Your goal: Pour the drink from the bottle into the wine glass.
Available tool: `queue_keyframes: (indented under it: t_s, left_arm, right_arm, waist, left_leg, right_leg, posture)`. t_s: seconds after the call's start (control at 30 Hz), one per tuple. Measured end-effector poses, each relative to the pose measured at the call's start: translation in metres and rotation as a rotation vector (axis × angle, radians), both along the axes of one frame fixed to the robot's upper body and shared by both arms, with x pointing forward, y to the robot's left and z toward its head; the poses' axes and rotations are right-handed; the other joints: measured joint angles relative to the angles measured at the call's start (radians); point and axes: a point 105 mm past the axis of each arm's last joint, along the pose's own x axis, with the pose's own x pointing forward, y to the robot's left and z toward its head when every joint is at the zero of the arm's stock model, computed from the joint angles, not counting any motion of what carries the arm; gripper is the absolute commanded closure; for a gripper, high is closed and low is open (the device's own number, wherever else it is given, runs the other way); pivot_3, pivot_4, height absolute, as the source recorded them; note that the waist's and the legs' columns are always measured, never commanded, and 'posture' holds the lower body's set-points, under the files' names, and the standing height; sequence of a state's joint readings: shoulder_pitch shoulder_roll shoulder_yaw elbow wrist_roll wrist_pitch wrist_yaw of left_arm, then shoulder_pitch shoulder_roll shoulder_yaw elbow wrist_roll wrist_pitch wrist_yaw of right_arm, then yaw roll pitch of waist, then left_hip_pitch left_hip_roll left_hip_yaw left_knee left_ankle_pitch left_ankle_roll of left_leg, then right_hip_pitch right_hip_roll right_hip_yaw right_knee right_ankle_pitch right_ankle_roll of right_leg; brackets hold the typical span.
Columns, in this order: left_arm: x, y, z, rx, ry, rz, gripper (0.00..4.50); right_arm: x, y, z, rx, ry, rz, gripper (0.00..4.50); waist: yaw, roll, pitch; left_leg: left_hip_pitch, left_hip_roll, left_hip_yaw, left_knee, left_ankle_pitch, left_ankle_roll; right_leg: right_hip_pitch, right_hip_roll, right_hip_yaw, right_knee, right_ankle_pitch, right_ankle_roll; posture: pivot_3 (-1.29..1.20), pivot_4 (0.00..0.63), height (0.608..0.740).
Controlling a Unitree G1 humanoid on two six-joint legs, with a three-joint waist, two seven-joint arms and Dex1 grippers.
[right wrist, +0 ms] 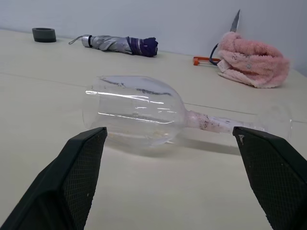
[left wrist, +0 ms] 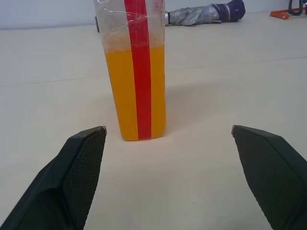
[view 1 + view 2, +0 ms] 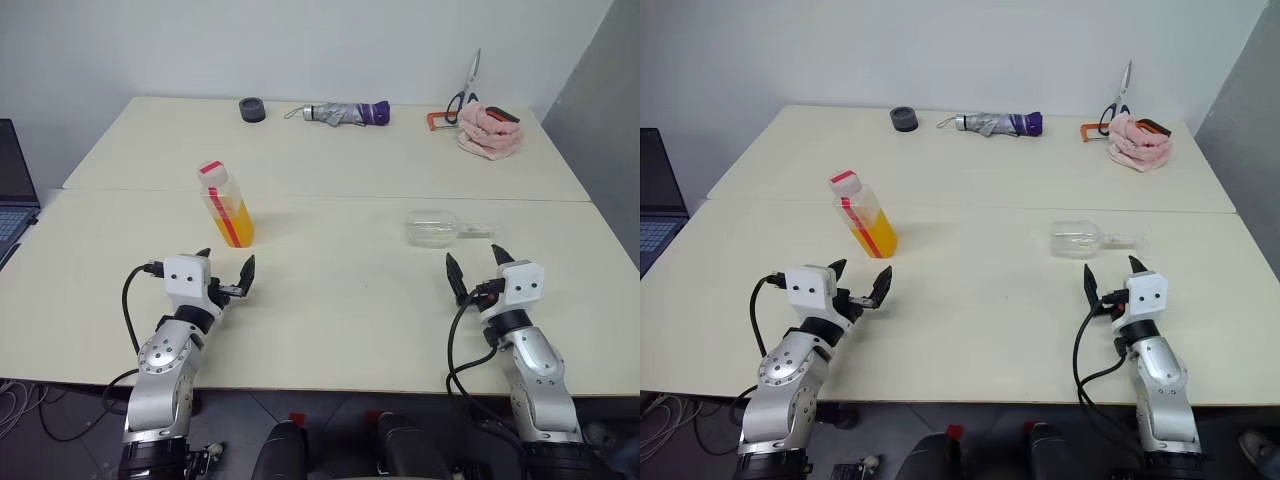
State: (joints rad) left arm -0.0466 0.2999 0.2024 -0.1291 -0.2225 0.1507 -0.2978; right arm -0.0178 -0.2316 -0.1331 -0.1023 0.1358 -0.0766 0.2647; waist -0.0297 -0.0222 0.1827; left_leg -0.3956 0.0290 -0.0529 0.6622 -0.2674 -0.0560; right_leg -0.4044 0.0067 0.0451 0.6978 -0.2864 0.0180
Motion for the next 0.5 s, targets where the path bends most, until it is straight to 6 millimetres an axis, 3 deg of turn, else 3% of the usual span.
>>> queue_keyframes:
  t_s: [0.2,0.37,0.5]
  left_arm:
    - [0.0,0.001,0.002,-0.004,-0.011,0.005,0.01]
    - [0.002,0.003,0.004,0.013,-0.011,0.006,0.01]
    - [0.01,0.005,0.015,0.025,-0.016,0.0,0.01]
  right_arm:
    - [-0.002,0.014,-0.001,-0.05,0.024,0.124,0.0]
    - [-0.016,0.055,0.012,-0.086,0.074,0.437,0.0]
    - [-0.022,0.075,0.029,-0.102,0.084,0.601,0.0]
  waist:
    - [0.0,0.0,0.0]
    - [0.0,0.0,0.0]
    - [0.0,0.0,0.0]
  left_leg:
    - [0.0,0.0,0.0,0.0,0.0,0.0]
    - [0.0,0.0,-0.001,0.0,0.0,0.0]
    - [0.0,0.0,-0.001,0.001,0.0,0.0]
  right_leg:
    - [0.0,0.0,0.0,0.0,0.0,0.0]
    - [0.0,0.0,0.0,0.0,0.0,0.0]
    - [0.0,0.0,-0.001,0.0,0.0,0.0]
  posture:
    - [0.0,0.15,0.74]
    - [0.0,0.15,0.74]
    - [0.0,0.15,0.74]
